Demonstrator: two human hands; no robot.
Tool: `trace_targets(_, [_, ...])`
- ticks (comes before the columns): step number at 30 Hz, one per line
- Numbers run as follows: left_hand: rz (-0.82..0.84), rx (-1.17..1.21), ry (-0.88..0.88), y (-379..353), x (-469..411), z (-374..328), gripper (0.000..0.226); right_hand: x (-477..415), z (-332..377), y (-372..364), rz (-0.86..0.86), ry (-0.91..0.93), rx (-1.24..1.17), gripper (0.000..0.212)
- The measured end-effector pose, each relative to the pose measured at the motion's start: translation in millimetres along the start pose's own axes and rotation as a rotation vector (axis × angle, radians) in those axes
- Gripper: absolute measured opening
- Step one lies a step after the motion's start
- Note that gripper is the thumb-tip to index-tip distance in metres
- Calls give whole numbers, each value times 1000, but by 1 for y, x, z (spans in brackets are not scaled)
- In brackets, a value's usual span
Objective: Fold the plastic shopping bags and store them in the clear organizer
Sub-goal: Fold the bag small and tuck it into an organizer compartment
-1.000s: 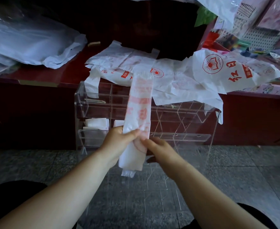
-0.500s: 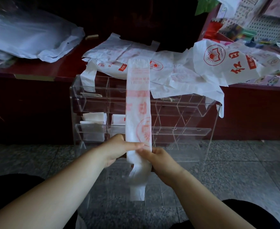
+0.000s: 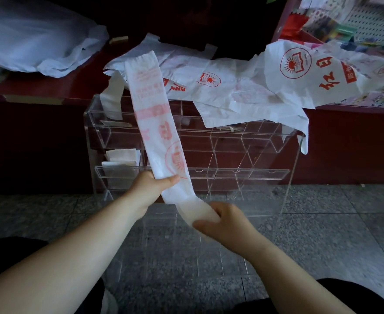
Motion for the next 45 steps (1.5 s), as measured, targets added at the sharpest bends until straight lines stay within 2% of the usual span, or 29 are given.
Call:
trace_targets(2, [16,-33,-25,-1,2,0,13,-2,5,5,-90,113,85,12])
trace_targets(5, [75,-79,-52,-4,4,0,13,-10,7,6,-116,183,89,15])
trace_targets(7, [150,-99,-67,-6,7,0,14,-14,8,6,-111,145,-61,17])
trace_targets(9, [245,-129,-91,-9,10,0,18,-16,8,5,-70,83,-268,7])
trace_targets(10, [291,-142,-99,-10,12,0,18,-16,8,4,-50,70,-329,12])
trace_targets(12, [356,-120,-93,-11,17,-3,14,-15,7,3,-18,56,-405,21])
trace_targets(14, [381,-16,-29,-10,19,-3,17,-15,7,2,9,63,-444,21])
trace_targets(17, [485,107,15,-6,20,0,35,-15,7,0,43,58,-507,31])
trace_targets(20, [609,50,-70,-5,26,-1,76,-16,7,0,50,71,-517,54])
trace_targets(21, [627,16,-92,-4,27,-1,81,-15,7,0,53,82,-511,57])
trace_targets(23, [608,-37,-118,-6,27,0,72,-14,9,0,60,104,-506,58])
trace_targets(26, [431,-35,-92,-8,24,-1,23,-15,10,1,69,116,-517,51])
trace_targets(28, [318,-14,-86,-8,21,-3,9,-16,9,1,76,116,-491,38])
trace_targets(31, [185,47,-114,-4,17,-8,10,-16,9,-1,91,105,-471,25])
trace_targets(34, [100,73,-113,2,11,-10,13,-15,12,-4,126,141,-491,26])
trace_targets(36, [105,76,-96,3,10,-11,13,-15,12,-2,101,208,-518,31])
trace_targets(39, [148,66,-93,4,13,-13,13,-16,9,5,-27,401,-440,41])
trace_targets(42, [182,64,-115,4,14,-14,14,-14,9,6,-164,604,-195,51])
trace_targets(45, [197,76,-112,4,16,-15,13,-17,10,1,-318,900,274,43])
Point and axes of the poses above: each hand's wrist, its own x-axis away from the middle knuckle, its own y-axis out of the back of the hand, z = x × y, the point moved 3 cm from there along -x, towards the middle knuckle, and after that the axes turned 15 degrees about -x, right-handed, at the moved point
